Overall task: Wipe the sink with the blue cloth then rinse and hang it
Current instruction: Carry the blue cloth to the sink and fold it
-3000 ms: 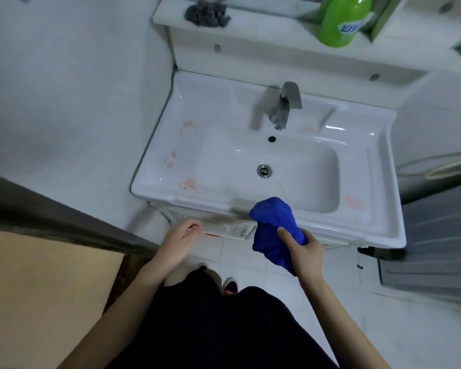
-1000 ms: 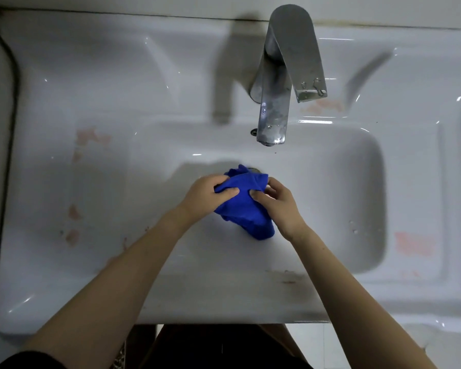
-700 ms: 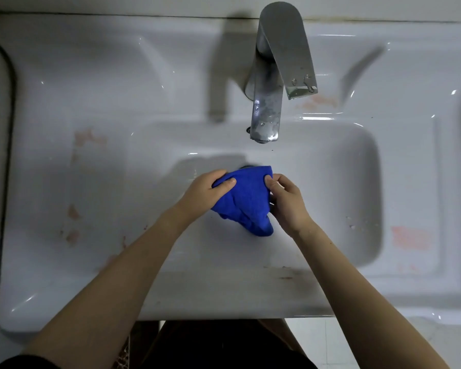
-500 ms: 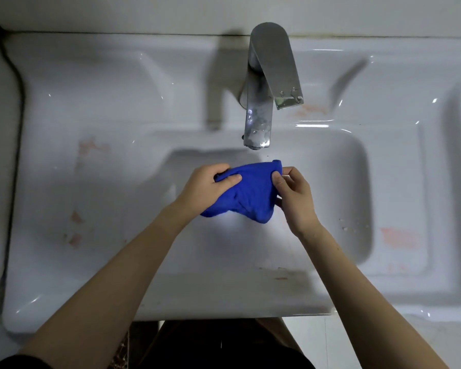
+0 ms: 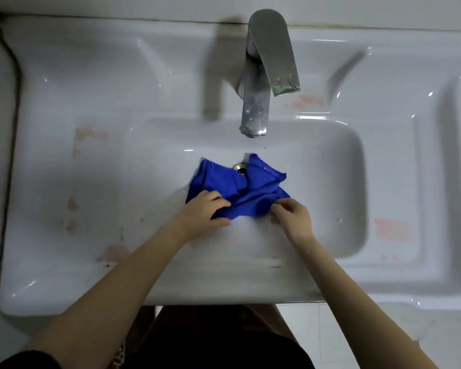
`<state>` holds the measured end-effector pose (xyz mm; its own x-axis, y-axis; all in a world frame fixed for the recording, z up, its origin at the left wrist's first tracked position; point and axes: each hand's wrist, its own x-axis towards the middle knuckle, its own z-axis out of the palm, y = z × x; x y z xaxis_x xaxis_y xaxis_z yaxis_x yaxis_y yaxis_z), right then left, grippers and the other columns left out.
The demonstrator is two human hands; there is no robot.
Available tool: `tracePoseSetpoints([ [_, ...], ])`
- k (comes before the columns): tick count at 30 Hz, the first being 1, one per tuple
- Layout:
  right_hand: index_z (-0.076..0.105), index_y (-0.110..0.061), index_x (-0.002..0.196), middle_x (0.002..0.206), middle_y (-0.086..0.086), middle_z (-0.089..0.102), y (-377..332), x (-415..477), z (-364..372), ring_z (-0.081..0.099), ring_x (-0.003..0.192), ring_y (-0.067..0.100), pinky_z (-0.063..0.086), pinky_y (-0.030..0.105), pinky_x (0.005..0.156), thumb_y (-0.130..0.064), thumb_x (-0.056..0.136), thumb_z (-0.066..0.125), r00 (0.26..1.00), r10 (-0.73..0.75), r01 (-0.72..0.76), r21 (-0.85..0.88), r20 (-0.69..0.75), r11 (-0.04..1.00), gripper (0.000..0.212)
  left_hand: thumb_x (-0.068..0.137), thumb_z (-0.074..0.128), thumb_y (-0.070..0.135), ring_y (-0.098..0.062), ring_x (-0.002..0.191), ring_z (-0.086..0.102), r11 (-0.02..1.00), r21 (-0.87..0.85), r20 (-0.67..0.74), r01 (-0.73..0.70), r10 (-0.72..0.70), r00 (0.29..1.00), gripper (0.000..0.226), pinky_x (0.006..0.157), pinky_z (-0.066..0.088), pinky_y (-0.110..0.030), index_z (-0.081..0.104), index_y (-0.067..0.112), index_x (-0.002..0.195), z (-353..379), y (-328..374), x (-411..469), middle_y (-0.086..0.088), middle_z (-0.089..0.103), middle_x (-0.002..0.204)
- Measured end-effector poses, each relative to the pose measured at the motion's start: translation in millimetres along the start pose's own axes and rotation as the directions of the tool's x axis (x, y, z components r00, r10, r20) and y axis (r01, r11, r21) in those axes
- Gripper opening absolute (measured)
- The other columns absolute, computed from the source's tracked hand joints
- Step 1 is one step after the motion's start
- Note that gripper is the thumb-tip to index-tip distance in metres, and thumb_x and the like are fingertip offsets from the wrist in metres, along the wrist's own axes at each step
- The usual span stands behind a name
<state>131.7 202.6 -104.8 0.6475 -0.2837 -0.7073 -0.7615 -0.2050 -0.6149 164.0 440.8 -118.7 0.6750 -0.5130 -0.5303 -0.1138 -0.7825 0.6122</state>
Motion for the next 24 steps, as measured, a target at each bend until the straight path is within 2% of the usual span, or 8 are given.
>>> tracePoseSetpoints([
  [3, 0.062, -0.011, 0.103, 0.099, 0.003, 0.067, -16.7, 2.7, -11.1, 0.063, 0.087, 0.021, 0.052, 0.037, 0.079, -0.026, 0.091, 0.055, 0.968, -0.088, 0.058, -0.132, -0.237, 0.990, 0.020, 0.087, 0.052, 0.043, -0.023, 0.106, 0.054, 0.995, -0.095, -0.282, 0.004, -0.031, 0.959, 0.046, 0.094, 0.042, -0.032, 0.065, 0.012, 0.118, -9.4, -2.5, -4.1, -0.004, 0.061, 0.113],
  [6, 0.058, -0.011, 0.124, 0.123, 0.005, 0.060, -37.6, 24.1, -9.9, 0.058, 0.107, 0.022, 0.049, 0.037, 0.092, -0.033, 0.095, 0.052, 0.925, -0.340, 0.260, -0.370, -0.169, 0.892, 0.037, 0.090, 0.060, 0.026, -0.034, 0.102, 0.054, 0.982, -0.076, -0.538, 0.175, -0.188, 0.822, 0.032, 0.090, 0.047, -0.046, 0.063, 0.004, 0.114, -22.0, -10.0, 5.7, -0.015, 0.060, 0.110],
  [10, 0.054, -0.006, 0.127, 0.127, 0.012, 0.057, -50.0, 60.6, 21.9, 0.049, 0.116, 0.030, 0.043, 0.039, 0.095, -0.052, 0.094, 0.050, 0.924, -0.381, 0.294, -0.672, 0.019, 0.680, 0.057, 0.089, 0.065, 0.040, -0.035, 0.110, 0.050, 0.901, -0.062, -0.512, 0.429, -0.398, 0.761, 0.057, 0.095, 0.041, -0.041, 0.050, -0.003, 0.124, -14.7, -10.2, 27.7, -0.020, 0.054, 0.119],
  [12, 0.052, -0.005, 0.122, 0.122, 0.012, 0.057, -47.0, 66.7, 35.7, 0.050, 0.112, 0.031, 0.042, 0.040, 0.088, -0.063, 0.090, 0.050, 0.909, -0.414, 0.271, -0.834, 0.056, 0.482, 0.067, 0.087, 0.066, 0.046, -0.034, 0.105, 0.051, 0.890, -0.044, -0.507, 0.454, -0.412, 0.757, 0.060, 0.091, 0.041, -0.040, 0.050, -0.003, 0.117, -5.8, -6.7, 35.0, -0.019, 0.056, 0.115],
  [13, 0.050, -0.005, 0.121, 0.119, 0.011, 0.058, -45.3, 67.0, 39.1, 0.053, 0.109, 0.031, 0.043, 0.039, 0.084, -0.064, 0.088, 0.052, 0.916, -0.395, 0.264, -0.852, 0.074, 0.452, 0.067, 0.086, 0.067, 0.045, -0.034, 0.102, 0.053, 0.889, -0.069, -0.498, 0.453, -0.424, 0.756, 0.058, 0.088, 0.042, -0.040, 0.050, -0.002, 0.114, -2.1, -5.3, 37.0, -0.018, 0.058, 0.112],
  [17, 0.049, -0.008, 0.117, 0.107, 0.013, 0.062, -38.8, 61.5, 31.7, 0.058, 0.086, 0.029, 0.040, 0.033, 0.068, -0.048, 0.095, 0.052, 0.953, -0.278, 0.272, -0.747, 0.122, 0.607, 0.046, 0.092, 0.062, 0.037, -0.032, 0.092, 0.059, 0.880, -0.227, -0.410, 0.418, -0.475, 0.778, 0.037, 0.077, 0.045, -0.038, 0.055, 0.003, 0.105, 4.9, -4.4, 35.3, -0.015, 0.063, 0.102],
  [21, 0.041, -0.016, 0.126, 0.103, 0.014, 0.051, -39.4, 39.1, 10.7, 0.049, 0.067, 0.033, 0.045, 0.037, 0.061, -0.046, 0.101, 0.039, 0.911, -0.384, 0.353, -0.763, 0.149, 0.541, 0.039, 0.095, 0.056, 0.034, -0.019, 0.087, 0.049, 0.883, -0.375, -0.412, 0.282, -0.431, 0.803, 0.031, 0.078, 0.039, -0.031, 0.056, 0.008, 0.111, -4.2, -0.8, 22.5, -0.009, 0.057, 0.103],
  [24, 0.041, -0.014, 0.110, 0.092, 0.011, 0.051, -44.2, 30.7, -8.3, 0.047, 0.065, 0.034, 0.039, 0.036, 0.060, -0.044, 0.102, 0.040, 0.881, -0.467, 0.355, -0.758, 0.076, 0.548, 0.032, 0.097, 0.054, 0.033, -0.020, 0.083, 0.055, 0.888, -0.428, -0.448, 0.168, -0.370, 0.814, 0.028, 0.073, 0.042, -0.030, 0.052, 0.010, 0.114, -19.2, 4.4, 11.6, -0.002, 0.062, 0.094],
])
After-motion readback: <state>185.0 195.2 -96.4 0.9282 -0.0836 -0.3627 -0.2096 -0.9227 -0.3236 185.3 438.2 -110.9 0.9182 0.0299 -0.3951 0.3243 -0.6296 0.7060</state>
